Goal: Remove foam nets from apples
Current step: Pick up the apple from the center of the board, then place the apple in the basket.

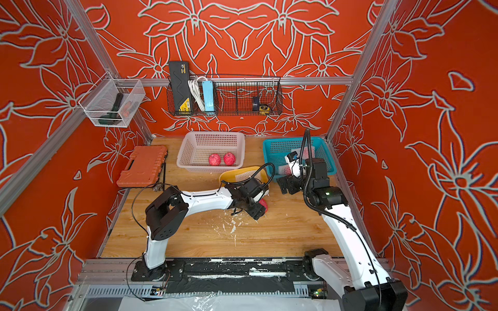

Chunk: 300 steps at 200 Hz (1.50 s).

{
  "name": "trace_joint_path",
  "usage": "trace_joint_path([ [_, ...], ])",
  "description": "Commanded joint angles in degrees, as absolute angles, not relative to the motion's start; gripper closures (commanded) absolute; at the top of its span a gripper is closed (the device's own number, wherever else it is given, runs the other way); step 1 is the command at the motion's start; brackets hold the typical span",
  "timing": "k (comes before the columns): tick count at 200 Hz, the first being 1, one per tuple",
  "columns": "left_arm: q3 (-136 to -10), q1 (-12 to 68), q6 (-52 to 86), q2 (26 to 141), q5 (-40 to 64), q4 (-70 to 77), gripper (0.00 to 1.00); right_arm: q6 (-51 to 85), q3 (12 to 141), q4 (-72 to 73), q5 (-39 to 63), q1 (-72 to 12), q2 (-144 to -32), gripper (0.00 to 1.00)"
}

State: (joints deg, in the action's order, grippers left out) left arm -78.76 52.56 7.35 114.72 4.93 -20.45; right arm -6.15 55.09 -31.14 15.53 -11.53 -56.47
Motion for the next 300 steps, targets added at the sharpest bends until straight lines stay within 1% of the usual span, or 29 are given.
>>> trace_joint_path([
  [1, -78.2, 52.75, 7.03, 113.63, 4.64, -19.74, 0.28, -5.85, 54.4, -29.96, 16.5, -11.2, -55.38, 0.02],
  [71, -75.08, 53.06, 5.4, 109.34, 6.01, -18.18, 0.42, -5.88, 54.14, -30.33, 16.53, -11.18, -54.51, 0.02],
  [112, -71.72, 53.26, 4.22, 102.19, 7.38, -18.5, 0.43, -5.58, 54.73, -31.49, 16.08, -11.24, -53.7, 0.02],
  [146, -70.36, 53.1, 3.52, 93.83, 5.2, -20.39, 0.44, -4.32, 55.5, -31.69, 15.55, -11.19, -52.36, 0.02],
  [163, -70.23, 51.5, 3.64, 90.21, 4.66, -20.74, 0.45, -3.82, 55.63, -31.72, 16.32, -11.24, -52.08, 0.02],
  [187, -70.94, 45.81, 3.3, 87.04, 5.52, -21.21, 0.46, -2.78, 55.38, -31.96, 17.94, -11.19, -52.3, 0.02],
  [211, -73.04, 37.09, 3.01, 85.27, 8.44, -20.86, 0.45, -0.94, 55.26, -30.43, 19.64, -11.25, -52.95, 0.03],
  [228, -74.51, 30.24, 2.47, 85.39, 8.69, -19.41, 0.45, 0.06, 56.29, -29.35, 20.83, -11.16, -54.81, 0.03],
  [249, -77.63, 21.68, 2.19, 89.2, 9.3, -18.72, 0.45, 0.79, 57.84, -28.09, 21.67, -11.19, -57.95, 0.04],
  [273, -80.68, 13.64, 2.5, 95.25, 9.28, -17.48, 0.45, 0.51, 59.77, -27.39, 21.74, -11.24, -61.72, 0.04],
  [300, -84.89, 8.22, 1.8, 103.7, 8.89, -17.63, 0.46, -0.84, 62.09, -27.49, 21.41, -11.19, -65.7, 0.04],
])
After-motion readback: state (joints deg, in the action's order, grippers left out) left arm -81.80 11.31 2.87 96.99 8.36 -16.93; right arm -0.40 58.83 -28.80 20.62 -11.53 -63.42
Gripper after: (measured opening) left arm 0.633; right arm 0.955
